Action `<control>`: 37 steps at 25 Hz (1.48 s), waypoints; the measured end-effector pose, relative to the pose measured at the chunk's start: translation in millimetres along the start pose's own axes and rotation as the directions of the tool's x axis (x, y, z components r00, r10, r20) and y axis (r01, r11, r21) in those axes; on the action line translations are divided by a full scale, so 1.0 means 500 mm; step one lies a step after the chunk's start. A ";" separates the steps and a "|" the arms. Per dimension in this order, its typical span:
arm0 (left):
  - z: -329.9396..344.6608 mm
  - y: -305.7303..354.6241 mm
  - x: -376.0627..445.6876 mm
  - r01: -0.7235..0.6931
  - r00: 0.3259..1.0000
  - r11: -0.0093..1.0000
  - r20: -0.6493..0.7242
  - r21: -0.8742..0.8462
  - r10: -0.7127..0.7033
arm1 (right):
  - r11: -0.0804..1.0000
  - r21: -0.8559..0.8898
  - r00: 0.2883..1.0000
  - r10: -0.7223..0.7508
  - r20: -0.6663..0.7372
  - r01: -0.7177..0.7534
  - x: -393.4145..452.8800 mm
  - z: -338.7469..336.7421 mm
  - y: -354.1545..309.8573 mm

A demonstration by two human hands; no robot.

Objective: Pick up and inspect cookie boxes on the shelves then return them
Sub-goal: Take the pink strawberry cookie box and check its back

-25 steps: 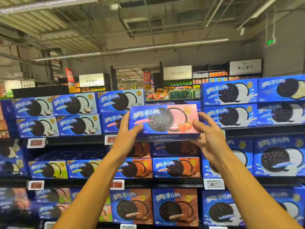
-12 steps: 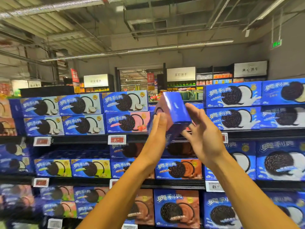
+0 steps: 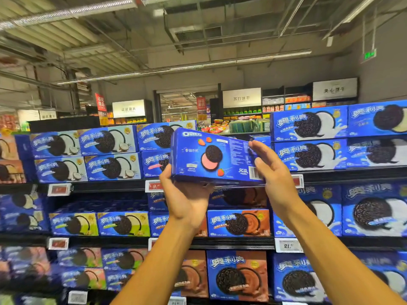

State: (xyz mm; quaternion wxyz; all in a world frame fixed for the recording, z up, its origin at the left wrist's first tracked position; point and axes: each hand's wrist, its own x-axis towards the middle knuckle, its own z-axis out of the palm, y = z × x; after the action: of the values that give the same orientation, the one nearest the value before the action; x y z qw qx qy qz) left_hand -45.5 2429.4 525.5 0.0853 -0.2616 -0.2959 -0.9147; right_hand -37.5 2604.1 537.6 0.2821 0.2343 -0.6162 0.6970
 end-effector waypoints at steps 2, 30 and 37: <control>-0.014 0.002 0.008 0.000 1.000 0.997 0.003 -0.072 0.000 | 0.985 -0.170 0.999 -0.024 -0.022 0.020 0.000 -0.013 0.016; -0.085 0.045 0.033 -0.061 0.997 0.834 0.070 0.548 0.027 | 0.960 0.278 0.998 0.047 -0.039 -0.034 0.001 -0.077 0.055; -0.072 0.057 0.020 -0.042 0.995 0.916 0.095 0.400 0.004 | 0.943 0.318 0.991 0.122 -0.060 -0.097 0.011 -0.081 0.073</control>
State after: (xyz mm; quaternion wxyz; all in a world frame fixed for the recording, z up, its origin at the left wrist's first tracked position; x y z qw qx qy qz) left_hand -60.8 2385.2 520.2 0.1343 -0.2839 -0.4775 -0.8206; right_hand -65.4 2641.8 509.6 0.2261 0.2141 -0.4978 0.8095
